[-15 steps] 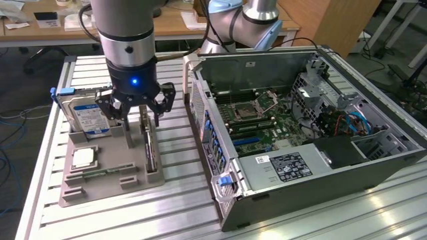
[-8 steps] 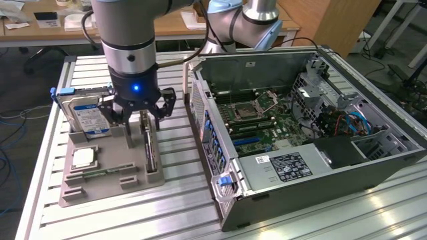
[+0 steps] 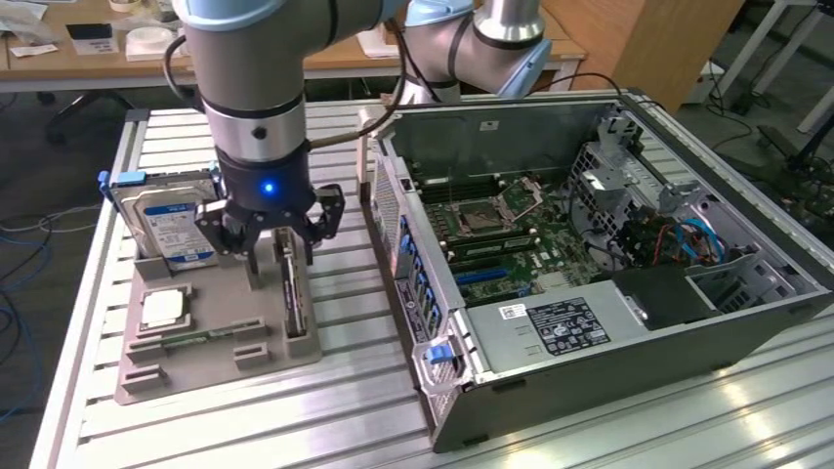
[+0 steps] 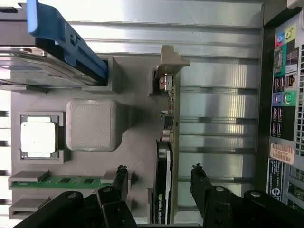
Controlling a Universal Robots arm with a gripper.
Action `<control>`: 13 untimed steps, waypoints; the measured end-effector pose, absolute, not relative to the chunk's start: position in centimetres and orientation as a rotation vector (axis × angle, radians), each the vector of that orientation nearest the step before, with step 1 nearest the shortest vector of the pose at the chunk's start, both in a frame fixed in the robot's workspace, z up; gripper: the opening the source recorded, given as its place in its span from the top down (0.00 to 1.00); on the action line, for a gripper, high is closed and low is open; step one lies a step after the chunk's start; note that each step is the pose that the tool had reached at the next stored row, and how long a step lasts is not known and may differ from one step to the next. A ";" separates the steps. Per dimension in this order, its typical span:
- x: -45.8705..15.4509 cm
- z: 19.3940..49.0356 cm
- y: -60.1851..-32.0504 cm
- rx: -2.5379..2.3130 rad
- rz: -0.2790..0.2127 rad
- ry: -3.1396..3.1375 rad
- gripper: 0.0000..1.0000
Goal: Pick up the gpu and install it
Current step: 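Pick up the gpu and move the gpu toward the slot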
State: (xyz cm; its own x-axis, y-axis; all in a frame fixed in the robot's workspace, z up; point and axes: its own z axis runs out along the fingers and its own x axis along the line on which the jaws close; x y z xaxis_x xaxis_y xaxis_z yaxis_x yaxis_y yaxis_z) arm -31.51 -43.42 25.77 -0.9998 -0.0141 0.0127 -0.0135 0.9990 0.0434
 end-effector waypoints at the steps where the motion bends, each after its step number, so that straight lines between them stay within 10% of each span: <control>1: -31.5 25.6 -43.4 0.022 -0.068 -3.128 0.35; 13: -31.4 23.4 -43.4 0.022 -0.068 -3.128 0.35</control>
State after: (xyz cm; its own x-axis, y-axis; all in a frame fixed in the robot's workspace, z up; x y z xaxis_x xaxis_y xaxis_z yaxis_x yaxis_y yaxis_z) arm -31.43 -43.35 23.40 -0.9998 -0.0142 0.0127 -0.0137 0.9990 0.0433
